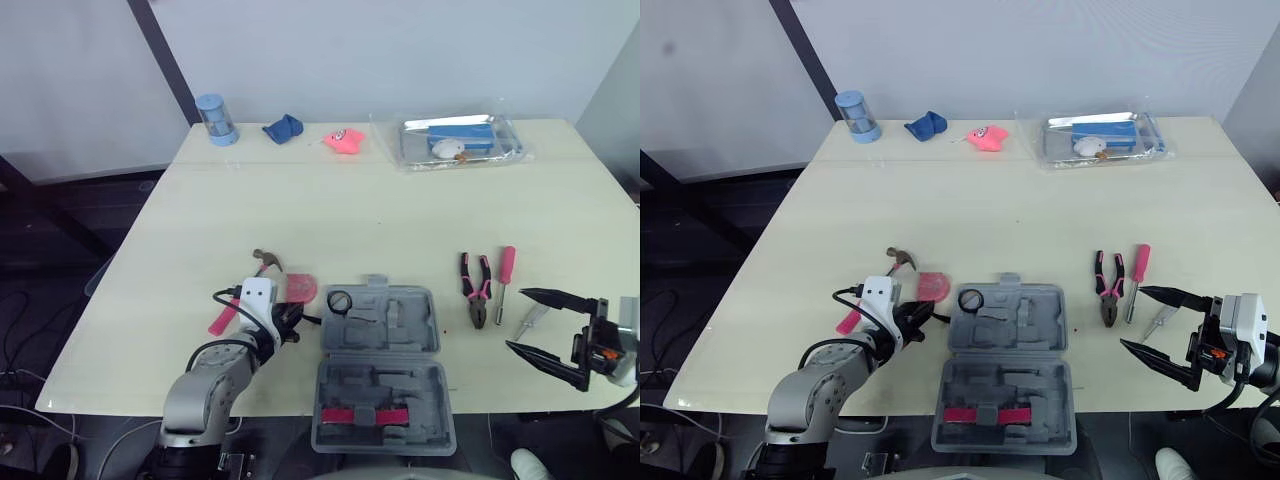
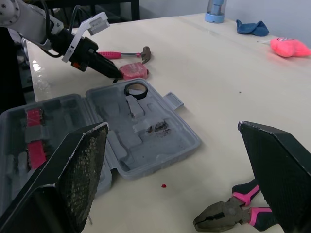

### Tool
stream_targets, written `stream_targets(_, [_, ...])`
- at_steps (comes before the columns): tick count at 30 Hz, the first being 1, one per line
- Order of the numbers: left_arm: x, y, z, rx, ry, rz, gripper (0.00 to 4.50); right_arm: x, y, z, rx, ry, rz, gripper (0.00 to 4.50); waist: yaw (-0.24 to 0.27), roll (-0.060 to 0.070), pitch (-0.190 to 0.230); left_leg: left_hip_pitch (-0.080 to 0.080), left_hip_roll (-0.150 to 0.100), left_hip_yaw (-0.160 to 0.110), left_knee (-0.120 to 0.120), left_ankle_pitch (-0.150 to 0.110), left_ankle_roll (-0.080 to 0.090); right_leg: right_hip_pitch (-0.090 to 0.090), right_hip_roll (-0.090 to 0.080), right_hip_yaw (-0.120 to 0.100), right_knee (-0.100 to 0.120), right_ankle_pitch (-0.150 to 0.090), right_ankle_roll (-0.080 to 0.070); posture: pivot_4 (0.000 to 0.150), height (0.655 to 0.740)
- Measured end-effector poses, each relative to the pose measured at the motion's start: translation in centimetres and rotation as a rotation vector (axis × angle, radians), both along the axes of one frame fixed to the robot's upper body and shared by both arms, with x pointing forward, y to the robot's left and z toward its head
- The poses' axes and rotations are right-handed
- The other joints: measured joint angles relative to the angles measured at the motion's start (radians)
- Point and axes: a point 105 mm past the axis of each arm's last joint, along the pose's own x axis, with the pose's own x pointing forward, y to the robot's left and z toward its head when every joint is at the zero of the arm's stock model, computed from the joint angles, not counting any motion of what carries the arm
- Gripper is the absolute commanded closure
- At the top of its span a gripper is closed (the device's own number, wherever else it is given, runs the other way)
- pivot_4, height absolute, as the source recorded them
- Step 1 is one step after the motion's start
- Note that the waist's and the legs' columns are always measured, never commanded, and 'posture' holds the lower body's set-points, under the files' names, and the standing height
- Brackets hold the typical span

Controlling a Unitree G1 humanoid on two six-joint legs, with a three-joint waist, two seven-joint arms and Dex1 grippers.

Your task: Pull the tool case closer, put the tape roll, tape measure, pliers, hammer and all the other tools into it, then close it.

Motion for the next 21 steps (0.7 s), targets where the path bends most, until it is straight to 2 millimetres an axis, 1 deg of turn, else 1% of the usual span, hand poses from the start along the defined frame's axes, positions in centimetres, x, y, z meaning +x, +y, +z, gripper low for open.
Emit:
stream_targets(1, [0.0,0.0,0.0,0.001,0.007,-0.001,4.41,0.0,0.0,0.0,-0.005,-0.003,0.000,0.00,0.000,0.000,0.000,0.000,0.000,0.000,0.000,0.000,0.000,0.000,0.000,0.000,0.000,0.000,0.000,0.150,0.7400])
stream_targets(8, [-0.2,0.2,0.2,0.021,0.012,-0.011,4.41,0.0,0.2,-0.1,-0.001,-0.004,0.005,0.00,0.000,0.000,0.000,0.000,0.000,0.000,0.000,0.000,0.000,0.000,0.000,0.000,0.000,0.000,0.000,0.150,0.7400])
stream_targets(11, [-0.9,0.7,0.3,0.045,0.017,-0.029,4.41,0.1,0.2,0.0,0.002,-0.006,0.010,0.00,-0.002,0.000,0.000,0.000,0.000,0.000,0.000,0.000,0.000,0.000,0.000,0.000,0.000,0.000,0.000,0.150,0.7400])
stream_targets(14, [-2.2,1.5,0.3,0.092,0.036,-0.067,4.41,-0.2,0.6,-0.1,0.002,0.001,0.040,0.00,-0.003,0.000,0.000,0.000,0.000,0.000,-0.001,0.000,0.000,0.000,0.000,0.000,0.000,0.000,0.000,0.150,0.7400])
stream_targets(17, [-3.2,1.8,0.3,0.108,0.049,-0.091,4.41,-0.6,0.9,-0.2,-0.010,0.014,0.071,0.00,-0.001,0.000,0.000,0.000,0.000,0.000,-0.001,0.000,0.000,0.000,0.000,0.000,0.000,0.000,0.000,0.150,0.7400])
stream_targets(20, [-5.2,2.2,0.2,0.129,0.081,-0.146,4.41,-1.2,1.2,-0.6,-0.039,0.045,0.142,0.00,-0.002,-0.001,0.001,0.000,0.000,0.000,-0.001,0.000,0.000,0.000,0.000,0.000,-0.001,0.000,0.000,0.150,0.7400])
stream_targets(21, [-6.1,2.7,0.0,0.144,0.103,-0.162,4.41,-1.6,1.5,-0.6,-0.049,0.055,0.176,0.00,-0.004,-0.001,0.001,0.000,0.001,0.000,-0.002,0.000,0.000,0.000,0.000,0.000,-0.001,0.000,0.000,0.150,0.7400])
